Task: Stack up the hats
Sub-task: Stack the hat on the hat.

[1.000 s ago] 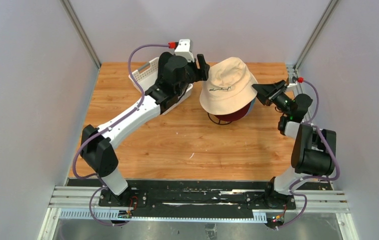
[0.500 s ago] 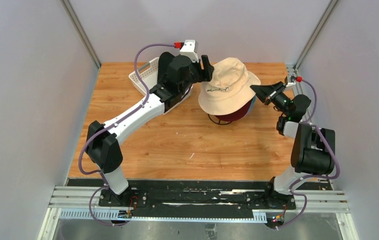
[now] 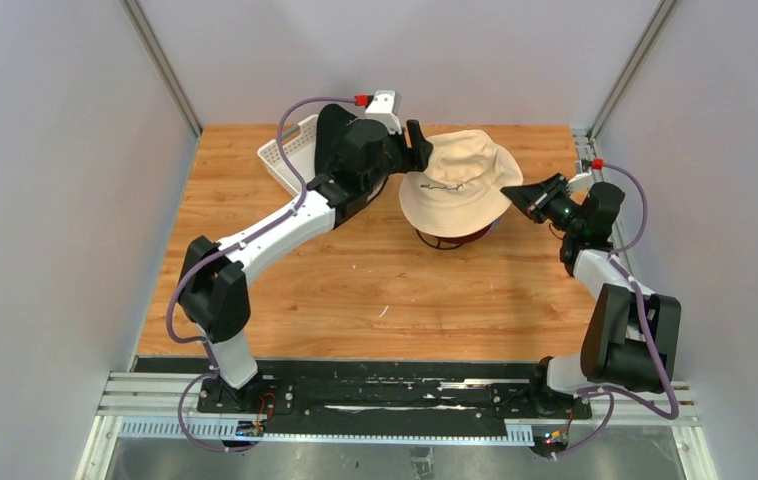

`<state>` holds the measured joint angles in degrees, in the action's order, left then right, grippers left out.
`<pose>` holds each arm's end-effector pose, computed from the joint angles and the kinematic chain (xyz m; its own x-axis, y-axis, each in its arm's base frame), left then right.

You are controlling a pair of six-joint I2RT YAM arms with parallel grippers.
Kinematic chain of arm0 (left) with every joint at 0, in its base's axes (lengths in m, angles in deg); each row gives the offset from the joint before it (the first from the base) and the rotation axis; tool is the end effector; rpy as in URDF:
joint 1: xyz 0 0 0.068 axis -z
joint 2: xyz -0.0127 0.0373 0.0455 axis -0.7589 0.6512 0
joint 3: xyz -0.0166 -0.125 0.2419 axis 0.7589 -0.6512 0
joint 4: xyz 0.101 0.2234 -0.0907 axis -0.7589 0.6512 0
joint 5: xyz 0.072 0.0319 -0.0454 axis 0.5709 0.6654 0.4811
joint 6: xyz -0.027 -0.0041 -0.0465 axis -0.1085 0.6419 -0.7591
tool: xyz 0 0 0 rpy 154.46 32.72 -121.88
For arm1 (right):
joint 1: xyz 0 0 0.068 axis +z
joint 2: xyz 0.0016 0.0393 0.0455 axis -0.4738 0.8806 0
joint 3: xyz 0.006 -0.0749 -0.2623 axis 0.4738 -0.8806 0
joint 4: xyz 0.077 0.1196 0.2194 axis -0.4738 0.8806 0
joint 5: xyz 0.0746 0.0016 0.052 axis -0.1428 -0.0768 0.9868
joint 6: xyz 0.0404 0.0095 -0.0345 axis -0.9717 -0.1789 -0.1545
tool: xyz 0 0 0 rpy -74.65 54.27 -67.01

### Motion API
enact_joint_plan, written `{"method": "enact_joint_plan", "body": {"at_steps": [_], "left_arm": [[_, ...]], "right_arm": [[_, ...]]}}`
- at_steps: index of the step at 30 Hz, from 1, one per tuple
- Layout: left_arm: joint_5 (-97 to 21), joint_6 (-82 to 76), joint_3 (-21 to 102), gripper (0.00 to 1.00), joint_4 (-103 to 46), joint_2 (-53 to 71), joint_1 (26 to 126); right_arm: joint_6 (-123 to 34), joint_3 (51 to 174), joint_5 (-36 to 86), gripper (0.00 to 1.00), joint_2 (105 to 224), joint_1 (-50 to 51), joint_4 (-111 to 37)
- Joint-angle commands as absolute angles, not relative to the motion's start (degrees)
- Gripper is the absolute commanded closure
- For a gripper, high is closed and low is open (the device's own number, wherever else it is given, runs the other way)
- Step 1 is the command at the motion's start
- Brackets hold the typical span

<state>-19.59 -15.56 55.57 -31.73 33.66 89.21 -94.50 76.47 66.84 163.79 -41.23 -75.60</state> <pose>0.3316 -0.2681 0.3626 -0.2936 -0.2773 -0.9148 0.4081 0.8291 -0.3822 0.2964 -0.0405 0.2557 -0.5172 0.6804 -0.5192 -0.2885 0.4325 0.8542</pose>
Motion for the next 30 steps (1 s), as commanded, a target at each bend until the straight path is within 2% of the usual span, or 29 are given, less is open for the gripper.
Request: {"method": "enact_joint_plan", "body": {"at_steps": [1,12,18,22,30], "left_arm": [[-19.37,-16.18,54.76,0.32,-33.99,34.03,88.83],[-17.94,-16.95,54.62,0.33,-35.16,35.04,88.83],[-9.10,-19.12,42.77,0.30,-41.27,25.49,88.14],[-10.44,-23.32,34.36,0.29,-44.95,19.85,85.21],[-9.64,-24.46,28.33,0.29,-47.22,17.38,84.38]], "right_arm": [[-85.78,76.40,62.66,0.99,165.12,-42.04,-65.44],[-81.15,79.85,58.77,0.99,169.93,-42.00,-59.40],[-81.80,79.71,60.36,0.99,169.05,-42.00,-62.12],[-80.62,81.05,59.23,0.99,169.24,-42.00,-59.80],[-81.16,82.50,59.91,0.99,172.56,-42.05,-61.62]]}}
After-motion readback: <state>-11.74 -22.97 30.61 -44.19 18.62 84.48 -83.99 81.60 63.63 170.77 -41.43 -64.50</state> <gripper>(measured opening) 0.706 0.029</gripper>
